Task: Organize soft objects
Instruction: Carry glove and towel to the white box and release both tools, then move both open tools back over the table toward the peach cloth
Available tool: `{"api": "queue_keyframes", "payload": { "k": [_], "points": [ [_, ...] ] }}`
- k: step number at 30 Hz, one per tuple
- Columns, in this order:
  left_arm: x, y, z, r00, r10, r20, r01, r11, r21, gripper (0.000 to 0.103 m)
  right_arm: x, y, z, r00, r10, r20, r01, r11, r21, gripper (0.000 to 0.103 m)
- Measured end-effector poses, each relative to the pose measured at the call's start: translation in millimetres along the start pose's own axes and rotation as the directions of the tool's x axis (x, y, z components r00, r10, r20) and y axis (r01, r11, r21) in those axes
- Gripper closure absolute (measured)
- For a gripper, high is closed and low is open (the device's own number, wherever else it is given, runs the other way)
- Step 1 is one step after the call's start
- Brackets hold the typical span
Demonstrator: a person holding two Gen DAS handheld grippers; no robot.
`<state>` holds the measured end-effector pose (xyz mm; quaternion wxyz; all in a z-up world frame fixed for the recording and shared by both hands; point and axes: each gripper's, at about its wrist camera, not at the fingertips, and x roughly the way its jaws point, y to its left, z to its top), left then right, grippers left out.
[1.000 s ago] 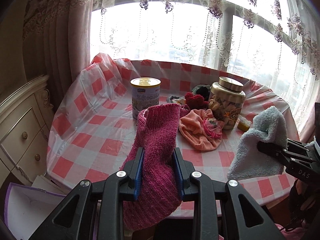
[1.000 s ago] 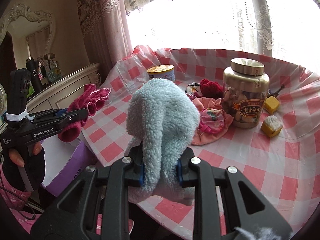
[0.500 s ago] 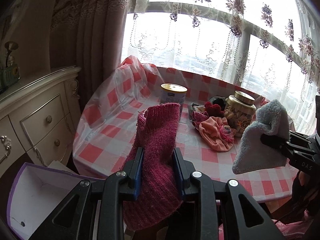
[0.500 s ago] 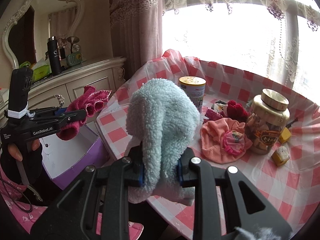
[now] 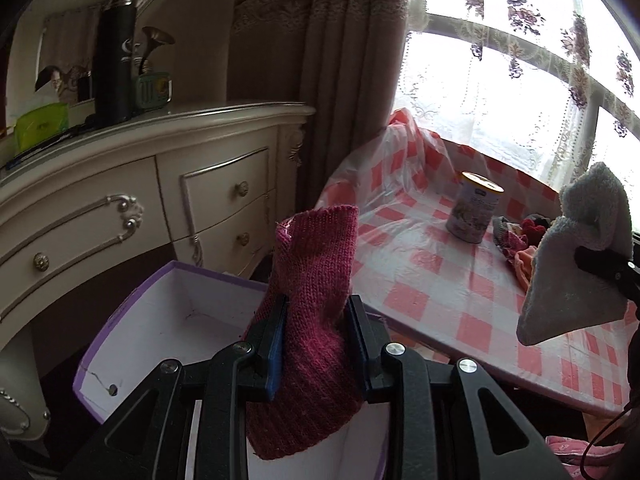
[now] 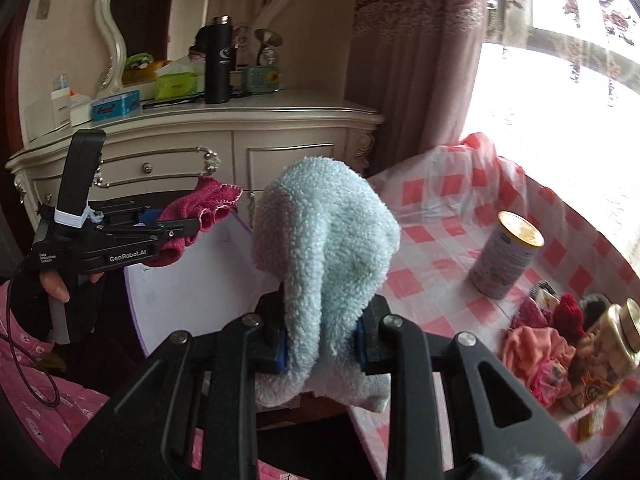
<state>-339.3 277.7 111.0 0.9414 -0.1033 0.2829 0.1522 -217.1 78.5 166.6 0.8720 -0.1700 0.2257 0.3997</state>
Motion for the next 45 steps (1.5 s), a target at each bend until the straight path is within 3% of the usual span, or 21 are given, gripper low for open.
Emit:
{"api": "queue_keyframes", "payload": {
  "k": [7,9,11,13,16,19,21,24,27,29,33,37,40,41,43,45],
  "points": [
    [11.6,62.4,-26.0,0.996,0.075,-0.048,-0.081,0.984,-0.159,0.068,75.3,62.6,6.5,0.98,0.148,-0.135,-0.163,0.98,-0.111,0.072],
    [13.0,74.1,-30.5,0.995,0.088,-0.052,-0.097,0.978,-0.185,0.061,99.1,80.8,2.7,0.966,0.17,-0.197,-0.199,0.97,-0.14,0.064],
    [12.0,84.1,-35.3,0.991,0.132,-0.039,-0.137,0.972,-0.192,0.025,122.4,94.7,-3.8,0.944,0.201,-0.263,-0.246,0.957,-0.153,0.035],
    [13.1,91.5,-40.2,0.976,0.215,-0.029,-0.217,0.957,-0.193,0.012,145.1,104.6,-13.5,0.921,0.22,-0.322,-0.282,0.946,-0.16,0.027],
    [21.2,102.9,-48.2,0.939,0.339,-0.056,-0.344,0.921,-0.184,0.012,177.9,114.1,-30.7,0.888,0.177,-0.425,-0.276,0.943,-0.184,0.027],
    [40.0,115.4,-56.4,0.919,0.386,-0.082,-0.395,0.899,-0.188,0.012,199.7,111.1,-50.2,0.84,0.12,-0.528,-0.253,0.95,-0.186,0.027],
    [56.9,122.5,-55.9,0.921,0.371,-0.12,-0.388,0.903,-0.186,0.012,206.9,105.5,-60.2,0.815,0.088,-0.573,-0.238,0.952,-0.193,0.027],
    [67.8,122.2,-42.1,0.917,0.392,-0.071,-0.398,0.897,-0.193,0.012,201.2,106.9,-66.2,0.811,0.051,-0.582,-0.228,0.945,-0.235,0.026],
    [92.8,113.0,-27.1,0.933,0.353,-0.067,-0.359,0.921,-0.152,0.012,194.4,115.2,-74.2,0.795,0.024,-0.606,-0.223,0.941,-0.255,0.023],
    [106.4,105.7,-19.2,0.943,0.329,-0.05,-0.333,0.934,-0.127,0.012,191.9,114.5,-83.7,0.779,0.031,-0.627,-0.225,0.946,-0.232,0.019],
    [128.1,87.5,-10.8,0.93,0.365,-0.03,-0.366,0.929,-0.049,0.012,188.9,103.2,-88.4,0.768,0.1,-0.633,-0.231,0.964,-0.129,0.019],
    [140.5,79.2,-1.4,0.941,0.339,0.016,-0.338,0.941,-0.036,0.012,189.4,99.7,-91.2,0.746,0.149,-0.649,-0.226,0.973,-0.037,0.019],
    [150.7,70.0,7.7,0.934,0.357,-0.008,-0.357,0.933,0.046,0.012,179.9,100.3,-89.4,0.751,0.214,-0.625,-0.251,0.967,0.03,0.019],
    [149.3,65.5,11.6,0.927,0.375,-0.018,-0.372,0.924,0.087,0.012,171.4,96.4,-85.0,0.766,0.248,-0.593,-0.268,0.962,0.056,0.02],
    [137.0,49.6,16.3,0.909,0.416,0.026,-0.415,0.898,0.144,0.012,145.3,79.2,-68.4,0.832,0.271,-0.483,-0.274,0.959,0.068,0.02],
    [127.3,34.7,24.3,0.929,0.368,0.035,-0.369,0.916,0.154,0.012,117.0,49.2,-58.7,0.91,0.221,-0.35,-0.219,0.975,0.047,0.02]
  ]
}}
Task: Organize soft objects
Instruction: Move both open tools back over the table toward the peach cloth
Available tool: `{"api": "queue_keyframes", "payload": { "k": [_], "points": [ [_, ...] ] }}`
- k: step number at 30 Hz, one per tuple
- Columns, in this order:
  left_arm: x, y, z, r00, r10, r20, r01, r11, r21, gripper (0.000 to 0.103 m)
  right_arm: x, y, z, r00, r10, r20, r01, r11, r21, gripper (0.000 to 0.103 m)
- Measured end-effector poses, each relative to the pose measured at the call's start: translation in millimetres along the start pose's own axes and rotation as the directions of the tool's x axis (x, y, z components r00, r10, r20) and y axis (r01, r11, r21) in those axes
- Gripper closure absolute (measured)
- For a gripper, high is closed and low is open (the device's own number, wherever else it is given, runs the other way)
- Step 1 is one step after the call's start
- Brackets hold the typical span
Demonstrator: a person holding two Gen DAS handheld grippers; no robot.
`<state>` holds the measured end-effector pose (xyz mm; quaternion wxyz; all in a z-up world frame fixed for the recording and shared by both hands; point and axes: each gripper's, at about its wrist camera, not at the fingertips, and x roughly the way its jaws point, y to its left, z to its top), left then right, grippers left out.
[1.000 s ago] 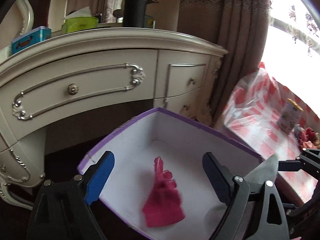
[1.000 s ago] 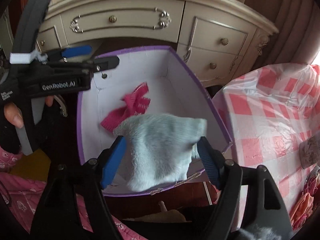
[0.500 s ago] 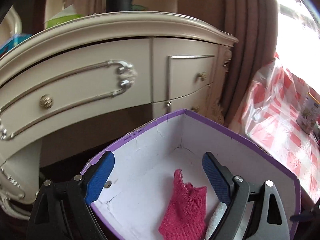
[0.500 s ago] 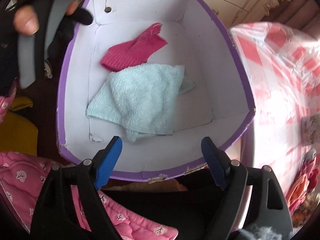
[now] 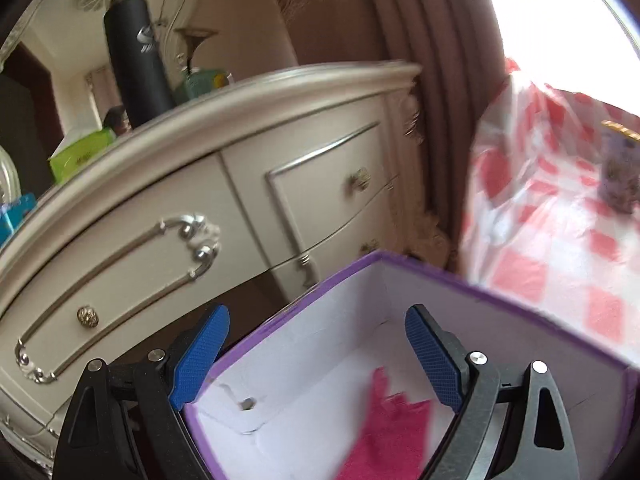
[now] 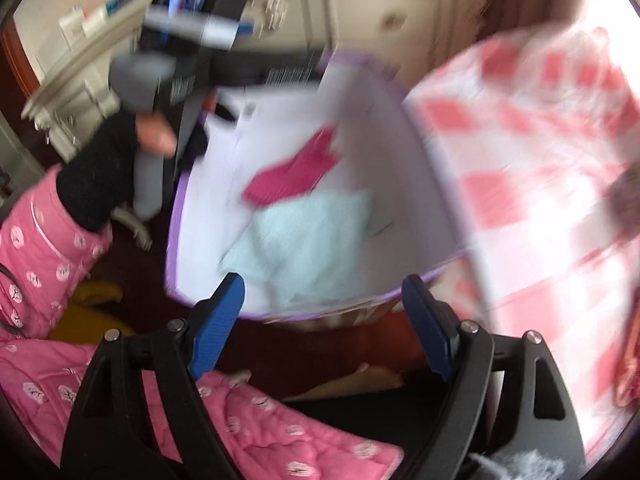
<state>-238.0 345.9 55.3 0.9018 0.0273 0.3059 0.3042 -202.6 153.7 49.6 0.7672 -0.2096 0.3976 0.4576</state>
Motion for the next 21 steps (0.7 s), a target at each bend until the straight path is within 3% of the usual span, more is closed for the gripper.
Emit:
{"api": "queue_keyframes", "payload": {
  "k": [3,5,8,10,12,14,16,19,21],
  "points": [
    [-30.9,-35.9,21.5,0.983,-0.181,0.024,0.181,0.983,0.024,0.008,-59.8,-40.0,-16.7,0.971,-0.17,0.167,0.162,0.985,0.059,0.017],
    [-52.7,-71.8,33.8,0.945,-0.325,0.033,0.323,0.945,0.052,0.0,-86.8,-74.3,-41.5,0.934,-0.304,0.189,0.28,0.949,0.144,0.011],
    [-78.5,-151.7,42.4,0.843,-0.537,-0.035,0.536,0.833,0.137,0.0,-117.5,-137.0,-89.6,0.9,-0.419,0.122,0.357,0.867,0.346,0.011],
    [-89.9,-212.8,42.8,0.772,-0.626,-0.112,0.634,0.747,0.197,0.0,-135.3,-174.4,-126.8,0.875,-0.479,0.07,0.387,0.78,0.491,0.011],
    [-98.0,-271.8,38.5,0.72,-0.675,-0.162,0.691,0.674,0.263,0.0,-152.0,-202.5,-161.5,0.859,-0.511,0.034,0.391,0.697,0.601,0.011],
    [-101.0,-322.2,33.1,0.713,-0.678,-0.18,0.693,0.645,0.321,0.0,-172.6,-225.6,-183.7,0.849,-0.527,0.047,0.362,0.643,0.675,0.011],
    [-92.4,-358.7,31.8,0.705,-0.679,-0.203,0.703,0.634,0.321,0.0,-184.9,-245.7,-198.6,0.843,-0.535,0.05,0.334,0.595,0.731,0.011],
    [-66.8,-384.4,39.5,0.695,-0.678,-0.24,0.719,0.66,0.22,0.0,-177.1,-282.8,-206.3,0.846,-0.53,0.054,0.294,0.549,0.782,0.011],
    [-51.4,-385.7,41.1,0.7,-0.669,-0.248,0.71,0.689,0.147,0.0,-167.1,-302.3,-201.6,0.858,-0.511,0.056,0.267,0.536,0.801,0.011]
  ]
}}
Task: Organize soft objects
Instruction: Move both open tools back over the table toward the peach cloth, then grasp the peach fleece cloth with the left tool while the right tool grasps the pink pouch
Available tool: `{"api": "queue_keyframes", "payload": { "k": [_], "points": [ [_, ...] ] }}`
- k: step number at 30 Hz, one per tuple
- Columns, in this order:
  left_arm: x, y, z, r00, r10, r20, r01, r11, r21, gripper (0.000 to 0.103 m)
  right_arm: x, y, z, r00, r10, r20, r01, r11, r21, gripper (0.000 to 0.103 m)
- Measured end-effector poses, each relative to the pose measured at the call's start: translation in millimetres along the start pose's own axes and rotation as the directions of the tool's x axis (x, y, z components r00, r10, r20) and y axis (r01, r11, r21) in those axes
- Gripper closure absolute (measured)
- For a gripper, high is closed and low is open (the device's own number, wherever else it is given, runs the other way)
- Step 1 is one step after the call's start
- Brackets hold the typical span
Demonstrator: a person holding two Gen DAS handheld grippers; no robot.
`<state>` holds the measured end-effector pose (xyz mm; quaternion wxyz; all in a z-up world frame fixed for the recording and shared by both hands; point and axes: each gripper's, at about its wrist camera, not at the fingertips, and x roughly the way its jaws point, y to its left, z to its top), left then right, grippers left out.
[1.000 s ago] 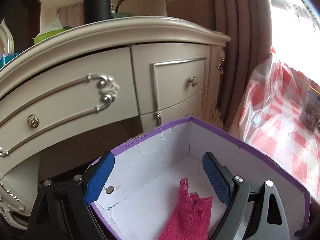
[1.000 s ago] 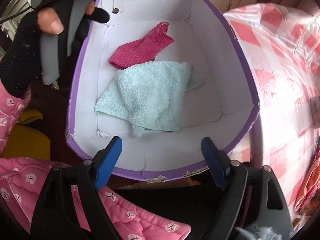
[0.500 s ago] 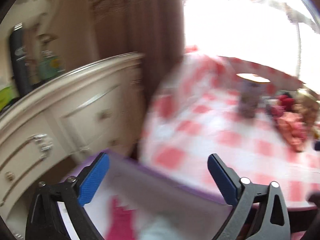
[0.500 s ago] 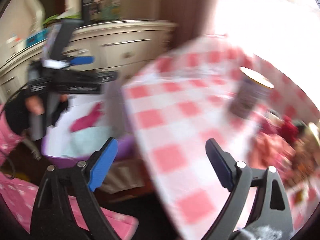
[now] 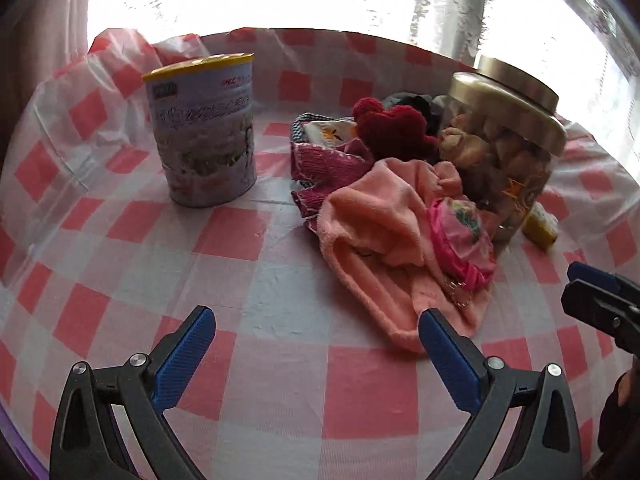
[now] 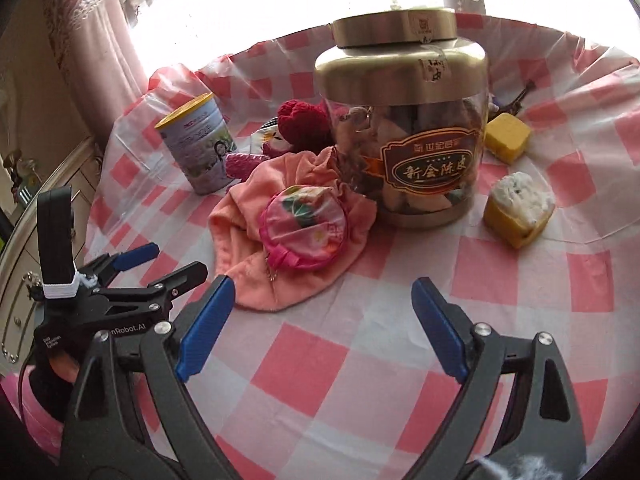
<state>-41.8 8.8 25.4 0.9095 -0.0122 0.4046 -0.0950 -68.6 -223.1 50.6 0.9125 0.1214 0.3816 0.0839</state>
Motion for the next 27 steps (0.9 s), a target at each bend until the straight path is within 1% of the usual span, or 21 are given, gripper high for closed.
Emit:
{"api": "queue_keyframes", "payload": {
  "k": [2,3,4,7,11,12,13,14,15,18,21,22,25,27],
  "points": [
    [9.8,12.6,-2.5,1.0,0.009,-0.023,-0.011,0.997,-0.071,0.0,19.2,3.3,9.9,1.0,0.01,-0.015,-0.01,1.0,0.012,0.011],
    [13.2,20.4,-3.3,0.999,-0.009,-0.048,0.003,0.993,-0.116,0.0,29.6,6.4,13.5,1.0,0.01,-0.021,-0.01,1.0,0.014,0.011],
    [13.5,27.7,-3.6,0.998,-0.033,-0.049,0.026,0.988,-0.155,0.0,39.7,10.8,17.4,1.0,0.011,-0.025,-0.01,1.0,0.016,0.011],
    [9.1,38.7,-7.4,0.998,-0.057,0.002,0.055,0.972,-0.227,0.0,67.3,25.1,28.6,0.999,-0.016,-0.035,0.016,1.0,0.014,0.011],
    [10.6,31.7,-7.1,1.0,-0.029,-0.01,0.026,0.98,-0.197,0.0,95.0,39.4,36.0,0.989,-0.123,-0.079,0.12,0.992,-0.041,0.011],
    [11.4,30.6,-6.9,1.0,-0.025,-0.014,0.022,0.981,-0.191,0.0,97.3,38.9,35.4,0.987,-0.138,-0.081,0.134,0.99,-0.054,0.011],
    [11.7,30.5,-6.8,1.0,-0.025,-0.014,0.022,0.982,-0.189,0.0,97.2,38.5,34.4,0.986,-0.142,-0.081,0.137,0.988,-0.064,0.014],
    [11.9,31.3,-6.6,1.0,-0.029,-0.012,0.026,0.981,-0.192,0.0,93.2,37.0,32.6,0.986,-0.145,-0.076,0.14,0.988,-0.071,0.03],
    [10.7,32.6,-7.2,0.999,-0.036,-0.008,0.034,0.98,-0.197,0.0,85.9,34.2,30.3,0.987,-0.144,-0.069,0.14,0.988,-0.068,0.029],
    [9.4,35.7,-7.6,0.998,-0.056,0.004,0.055,0.975,-0.213,0.0,47.2,19.0,18.7,0.996,-0.087,-0.001,0.087,0.996,-0.02,0.029],
    [10.2,35.0,-6.9,0.999,-0.049,-0.001,0.047,0.977,-0.207,0.0,8.2,1.9,2.9,0.995,-0.085,0.045,0.085,0.996,-0.008,0.029],
    [10.1,34.9,-6.9,0.999,-0.045,-0.003,0.043,0.978,-0.204,0.0,-0.4,-4.2,-2.9,0.992,-0.114,0.048,0.114,0.993,-0.013,0.029],
    [10.4,33.3,-7.1,0.999,-0.039,-0.006,0.037,0.979,-0.2,0.0,-14.3,-25.1,-19.7,0.974,-0.227,0.027,0.227,0.974,-0.019,0.029],
    [10.5,32.9,-7.2,0.999,-0.036,-0.007,0.034,0.98,-0.197,0.0,-17.6,-44.1,-29.2,0.965,-0.261,-0.001,0.261,0.965,0.02,0.029]
  ]
}}
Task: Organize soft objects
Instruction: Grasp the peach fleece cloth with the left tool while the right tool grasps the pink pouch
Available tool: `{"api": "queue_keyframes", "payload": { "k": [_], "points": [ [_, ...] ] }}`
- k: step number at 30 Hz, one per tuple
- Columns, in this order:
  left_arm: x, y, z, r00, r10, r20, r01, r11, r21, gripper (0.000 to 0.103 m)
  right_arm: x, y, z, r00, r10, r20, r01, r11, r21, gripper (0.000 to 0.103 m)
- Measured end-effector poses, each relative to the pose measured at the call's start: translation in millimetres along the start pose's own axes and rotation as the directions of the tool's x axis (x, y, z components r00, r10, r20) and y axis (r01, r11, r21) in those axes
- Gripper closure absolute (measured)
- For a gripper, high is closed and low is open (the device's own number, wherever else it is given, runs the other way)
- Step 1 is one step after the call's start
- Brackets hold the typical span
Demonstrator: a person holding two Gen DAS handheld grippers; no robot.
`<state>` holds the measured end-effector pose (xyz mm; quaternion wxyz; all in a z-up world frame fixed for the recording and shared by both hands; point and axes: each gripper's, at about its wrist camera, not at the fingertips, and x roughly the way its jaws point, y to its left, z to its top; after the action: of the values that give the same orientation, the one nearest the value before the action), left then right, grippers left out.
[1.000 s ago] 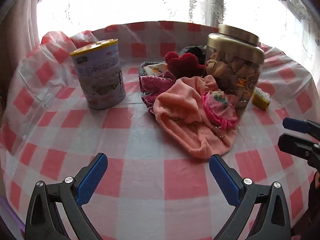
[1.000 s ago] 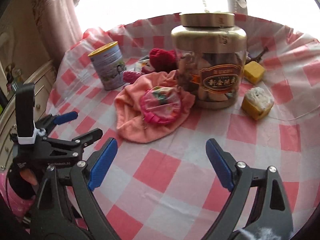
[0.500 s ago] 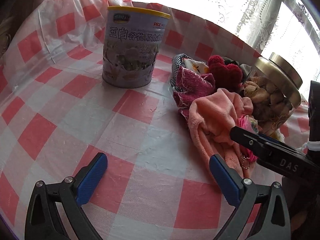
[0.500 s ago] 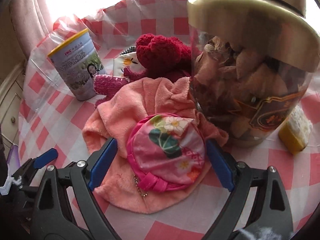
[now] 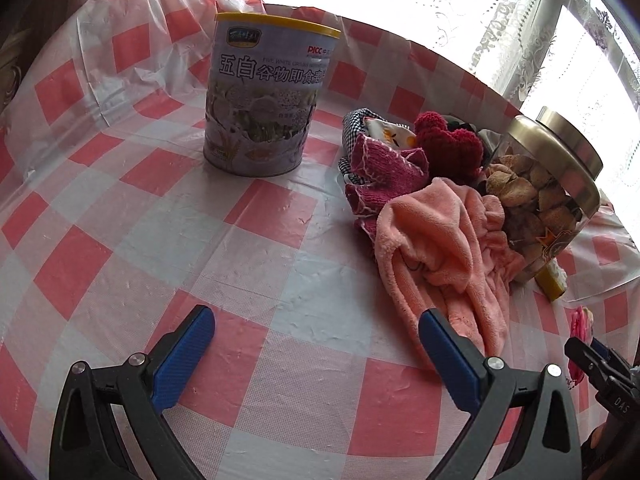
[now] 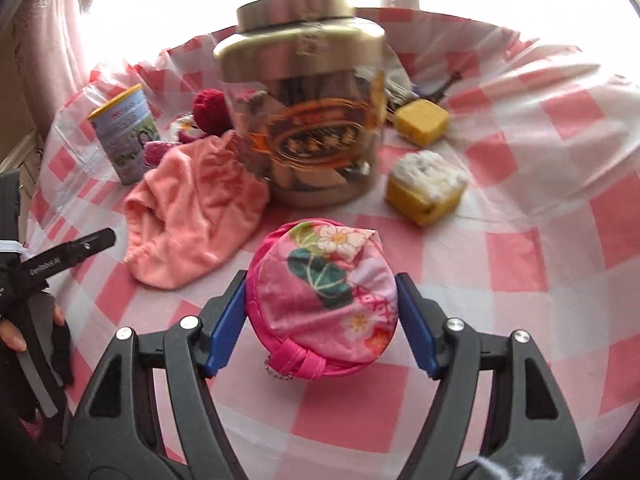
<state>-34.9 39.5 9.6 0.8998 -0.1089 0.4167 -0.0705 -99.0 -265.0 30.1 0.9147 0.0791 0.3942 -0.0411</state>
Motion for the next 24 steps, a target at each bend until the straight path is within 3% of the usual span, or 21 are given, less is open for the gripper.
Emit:
{"api": "queue_keyframes", "payload": {
  "k": [3,9,15,16,17,18,19,22,24],
  "points": [
    [1.2,-5.6,-0.9,1.0,0.02,-0.013,-0.02,1.0,0.016,0.0,3.9,-15.7,-9.3,1.0,-0.017,-0.025,0.018,0.999,0.046,0.029],
    [6.2,-40.3,-5.7,0.996,-0.074,-0.046,0.074,0.997,-0.003,0.0,7.7,-5.3,-11.8,1.0,-0.013,-0.028,0.013,1.0,-0.004,0.029],
    [34.7,-89.4,8.8,0.997,-0.059,-0.058,0.059,0.998,0.003,0.0,15.1,-7.9,-10.9,0.999,0.023,-0.045,-0.022,1.0,0.022,0.029],
    [38.9,-96.2,11.4,0.997,-0.051,-0.062,0.052,0.999,0.005,0.006,14.9,-8.3,-10.9,0.999,0.024,-0.046,-0.023,0.999,0.025,0.029],
    [41.0,-102.1,12.8,0.997,-0.051,-0.06,0.052,0.999,0.013,0.031,14.5,-7.9,-10.6,0.999,0.024,-0.045,-0.023,0.999,0.025,0.029],
    [41.5,-107.7,12.7,0.997,-0.051,-0.06,0.053,0.998,0.029,0.048,14.7,-7.1,-10.4,0.999,0.025,-0.045,-0.024,0.999,0.024,0.029],
    [41.1,-114.1,11.0,0.997,-0.04,-0.07,0.045,0.997,0.064,0.08,14.5,-6.7,-10.4,0.999,0.026,-0.046,-0.025,0.999,0.023,0.029],
    [22.6,-116.7,-1.4,0.994,-0.089,-0.062,0.096,0.988,0.118,0.09,13.2,-7.9,-10.5,0.998,0.035,-0.044,-0.033,0.999,0.032,0.028],
    [-2.3,-105.2,-14.7,0.995,-0.093,-0.026,0.096,0.987,0.128,0.091,12.7,-8.7,-10.2,0.998,0.039,-0.043,-0.038,0.999,0.039,0.028]
  ]
}}
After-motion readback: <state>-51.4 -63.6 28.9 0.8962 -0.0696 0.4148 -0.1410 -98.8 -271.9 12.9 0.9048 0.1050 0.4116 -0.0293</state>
